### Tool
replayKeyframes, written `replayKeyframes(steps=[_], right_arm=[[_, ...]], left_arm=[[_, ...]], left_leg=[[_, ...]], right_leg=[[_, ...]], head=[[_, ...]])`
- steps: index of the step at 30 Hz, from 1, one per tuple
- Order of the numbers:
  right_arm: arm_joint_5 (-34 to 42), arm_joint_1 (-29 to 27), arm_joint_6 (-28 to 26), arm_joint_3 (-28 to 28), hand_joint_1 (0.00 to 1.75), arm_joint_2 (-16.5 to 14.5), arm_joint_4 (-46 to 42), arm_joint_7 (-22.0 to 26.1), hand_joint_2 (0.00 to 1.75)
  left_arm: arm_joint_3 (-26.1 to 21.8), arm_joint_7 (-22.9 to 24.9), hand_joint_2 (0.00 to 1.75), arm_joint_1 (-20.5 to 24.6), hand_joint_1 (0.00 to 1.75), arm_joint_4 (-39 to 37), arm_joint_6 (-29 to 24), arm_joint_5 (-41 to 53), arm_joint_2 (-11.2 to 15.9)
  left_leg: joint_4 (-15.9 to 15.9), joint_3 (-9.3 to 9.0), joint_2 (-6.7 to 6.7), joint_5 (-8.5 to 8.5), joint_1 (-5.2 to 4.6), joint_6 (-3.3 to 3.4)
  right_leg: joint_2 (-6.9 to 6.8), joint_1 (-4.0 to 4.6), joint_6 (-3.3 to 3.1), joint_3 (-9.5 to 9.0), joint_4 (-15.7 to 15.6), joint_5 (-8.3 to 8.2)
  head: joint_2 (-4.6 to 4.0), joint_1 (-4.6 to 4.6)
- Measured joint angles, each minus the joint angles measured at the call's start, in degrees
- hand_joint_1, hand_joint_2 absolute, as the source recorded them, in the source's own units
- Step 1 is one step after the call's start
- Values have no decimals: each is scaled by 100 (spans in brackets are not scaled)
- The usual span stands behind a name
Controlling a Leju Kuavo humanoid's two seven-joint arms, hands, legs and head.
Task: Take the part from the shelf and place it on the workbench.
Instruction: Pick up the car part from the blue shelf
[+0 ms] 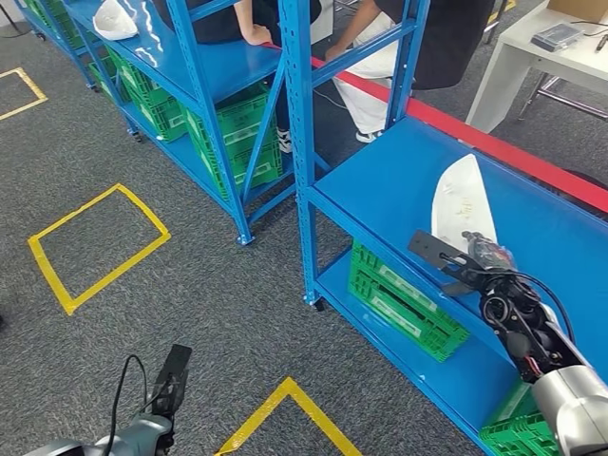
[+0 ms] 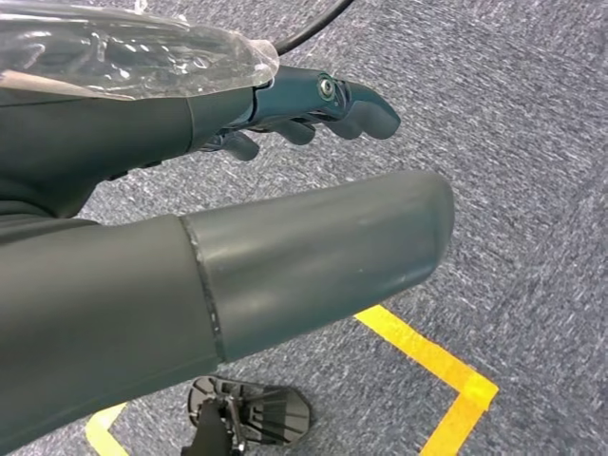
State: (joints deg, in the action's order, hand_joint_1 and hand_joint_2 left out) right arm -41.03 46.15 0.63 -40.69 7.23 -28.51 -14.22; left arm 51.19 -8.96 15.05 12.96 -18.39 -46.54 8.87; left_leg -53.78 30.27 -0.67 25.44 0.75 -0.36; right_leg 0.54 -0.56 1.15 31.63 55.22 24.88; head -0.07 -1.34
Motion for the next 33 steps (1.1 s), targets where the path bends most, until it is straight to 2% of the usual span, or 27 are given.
replayKeyframes(steps=[13, 33], right_arm=[[-139, 256, -38, -79, 0, 37, 239, -171, 175], [-251, 484, -70, -164, 0, 57, 424, -84, 175]], left_arm=[[46, 52, 0, 109, 0, 0, 41, 57, -7], [50, 19, 0, 143, 0, 0, 84, 55, -10]], left_leg=[[-3, 0, 3, 0, 0, 0], [-5, 1, 2, 0, 0, 0]], right_leg=[[3, 0, 2, 1, 0, -5], [3, 0, 2, 0, 0, -6]], head=[[0, 0], [0, -1]])
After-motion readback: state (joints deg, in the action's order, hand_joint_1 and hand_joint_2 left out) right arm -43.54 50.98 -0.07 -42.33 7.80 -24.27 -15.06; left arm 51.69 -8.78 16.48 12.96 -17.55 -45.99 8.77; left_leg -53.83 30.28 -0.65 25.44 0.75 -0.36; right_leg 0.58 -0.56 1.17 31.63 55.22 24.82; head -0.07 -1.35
